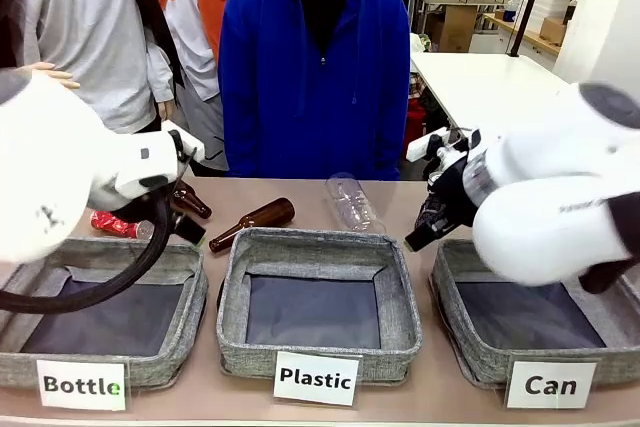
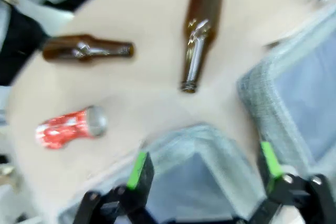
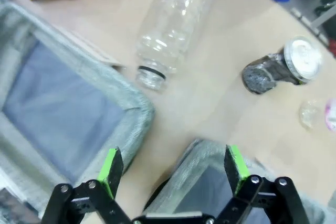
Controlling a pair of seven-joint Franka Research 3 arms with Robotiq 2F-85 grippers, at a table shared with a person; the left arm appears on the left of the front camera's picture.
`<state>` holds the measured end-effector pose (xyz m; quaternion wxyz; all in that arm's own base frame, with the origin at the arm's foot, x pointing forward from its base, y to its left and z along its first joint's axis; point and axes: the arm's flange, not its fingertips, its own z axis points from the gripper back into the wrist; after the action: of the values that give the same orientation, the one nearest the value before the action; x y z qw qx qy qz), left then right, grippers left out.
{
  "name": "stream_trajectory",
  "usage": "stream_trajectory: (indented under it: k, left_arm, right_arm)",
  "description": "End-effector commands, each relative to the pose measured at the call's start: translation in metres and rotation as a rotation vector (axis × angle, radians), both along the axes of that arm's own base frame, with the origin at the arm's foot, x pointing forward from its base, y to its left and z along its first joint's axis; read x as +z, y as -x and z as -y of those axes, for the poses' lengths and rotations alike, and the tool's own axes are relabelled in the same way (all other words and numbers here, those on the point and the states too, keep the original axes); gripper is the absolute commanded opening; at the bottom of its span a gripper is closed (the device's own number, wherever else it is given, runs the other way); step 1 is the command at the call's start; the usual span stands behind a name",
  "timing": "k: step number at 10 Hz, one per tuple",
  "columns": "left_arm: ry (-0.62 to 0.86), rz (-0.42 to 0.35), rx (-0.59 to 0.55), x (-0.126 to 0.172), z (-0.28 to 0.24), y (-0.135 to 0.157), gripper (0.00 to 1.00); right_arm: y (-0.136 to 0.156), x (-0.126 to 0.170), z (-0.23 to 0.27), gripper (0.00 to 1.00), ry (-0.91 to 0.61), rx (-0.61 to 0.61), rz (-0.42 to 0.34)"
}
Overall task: Sort the can waste into the basket.
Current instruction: Pick up the can waste from the table and place it in the right Fabric basket.
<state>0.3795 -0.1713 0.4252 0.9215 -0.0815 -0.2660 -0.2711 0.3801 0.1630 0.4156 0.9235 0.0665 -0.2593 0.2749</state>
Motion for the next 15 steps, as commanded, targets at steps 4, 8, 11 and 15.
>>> stream_trajectory:
  k: [4,8,11,15]
  left_arm:
    - [0.557,-0.218,-0.248,0.096,-0.120,0.084,1.00]
    - [1.076,-0.079,0.200,0.028,-0.318,0.138,1.00]
    - [1.250,-0.031,0.466,-0.015,-0.328,0.157,1.00]
    - [1.256,-0.065,0.512,0.011,-0.430,0.137,1.00]
  right_arm:
    - [0.078,0.114,0.157,1.00,-0.626,-0.059,-0.303]
    - [0.114,0.056,0.316,1.00,-1.099,-0.241,-0.261]
    - [0.119,0.011,0.371,1.00,-1.273,-0.421,-0.272]
    - [0.130,0.000,0.383,1.00,-1.272,-0.478,-0.282]
